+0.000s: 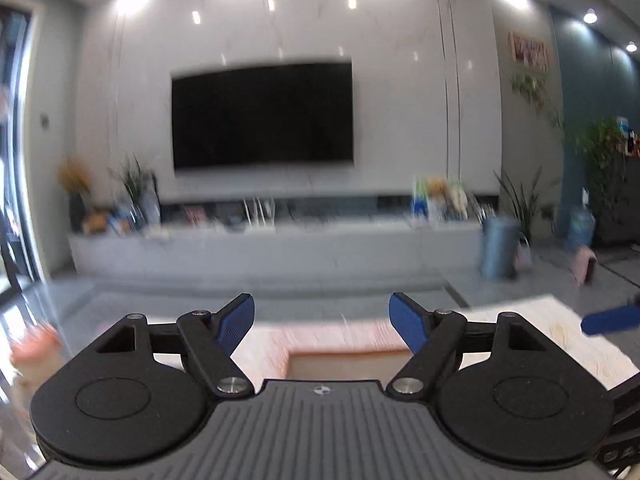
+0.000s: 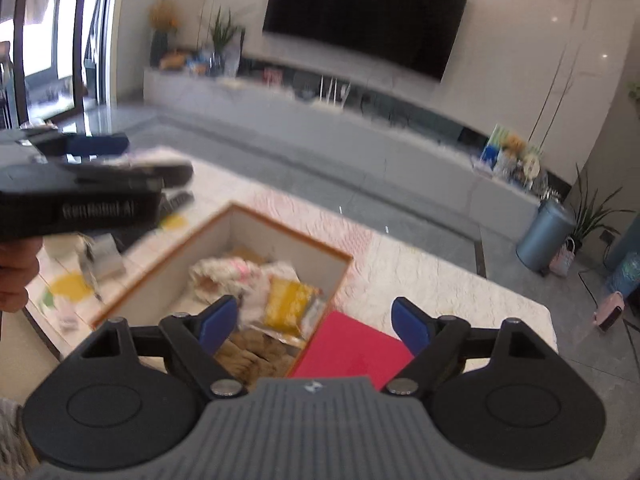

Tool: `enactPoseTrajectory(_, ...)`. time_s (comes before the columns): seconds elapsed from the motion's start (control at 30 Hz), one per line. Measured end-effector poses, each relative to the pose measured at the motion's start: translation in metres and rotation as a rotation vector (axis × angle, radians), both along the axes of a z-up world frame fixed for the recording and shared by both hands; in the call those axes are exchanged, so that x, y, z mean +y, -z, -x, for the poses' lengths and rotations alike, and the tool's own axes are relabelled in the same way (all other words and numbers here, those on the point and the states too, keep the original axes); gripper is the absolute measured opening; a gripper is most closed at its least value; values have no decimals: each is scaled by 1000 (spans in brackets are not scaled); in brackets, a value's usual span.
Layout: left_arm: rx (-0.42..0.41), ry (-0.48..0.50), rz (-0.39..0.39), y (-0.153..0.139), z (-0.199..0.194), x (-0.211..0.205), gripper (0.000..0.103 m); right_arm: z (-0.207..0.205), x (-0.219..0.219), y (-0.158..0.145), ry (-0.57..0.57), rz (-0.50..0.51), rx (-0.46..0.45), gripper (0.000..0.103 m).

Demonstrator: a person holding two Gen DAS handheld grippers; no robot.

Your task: Organize soft objects

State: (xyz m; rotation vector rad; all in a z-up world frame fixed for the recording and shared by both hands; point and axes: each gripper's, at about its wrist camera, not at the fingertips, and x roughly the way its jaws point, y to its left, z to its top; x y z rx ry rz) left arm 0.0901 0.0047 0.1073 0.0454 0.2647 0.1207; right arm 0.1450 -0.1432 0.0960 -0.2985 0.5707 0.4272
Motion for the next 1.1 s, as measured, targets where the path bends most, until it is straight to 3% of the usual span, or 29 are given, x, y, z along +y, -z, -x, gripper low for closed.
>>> enactPoseTrajectory(0.07, -17, 19, -25, -11, 21, -7, 90, 20, -6, -6, 42, -53, -40, 97)
enactPoseTrajectory(0.23, -77, 5, -54, -15, 72, -18, 91, 65, -13, -7, 70, -171, -119, 100)
enactPoseTrajectory(0.37, -172, -63, -89, 2, 106, -23, 92, 91, -20, 11, 64, -248, -81, 100)
enactPoseTrajectory(0.47, -156, -60, -105, 16, 115, -27, 92, 112, -21, 30, 93, -284, -118, 100)
enactPoseTrajectory(0.6, -107, -92, 34, 42, 117, -15, 93, 125, -7, 56, 80, -212, -86, 100)
enactPoseTrajectory(0.67, -63, -84, 66, 55, 112, -8, 93, 133, 2, 65, 71, -171, -109, 100)
enactPoseTrajectory(0.8, -16, -77, 65, 69, 114, 5, 93, 144, 7, 78, 61, -187, -162, 100)
enactPoseTrajectory(1.1, 47, -30, 106, 93, 115, 14, 93, 137, 16, 105, 69, -135, -147, 100)
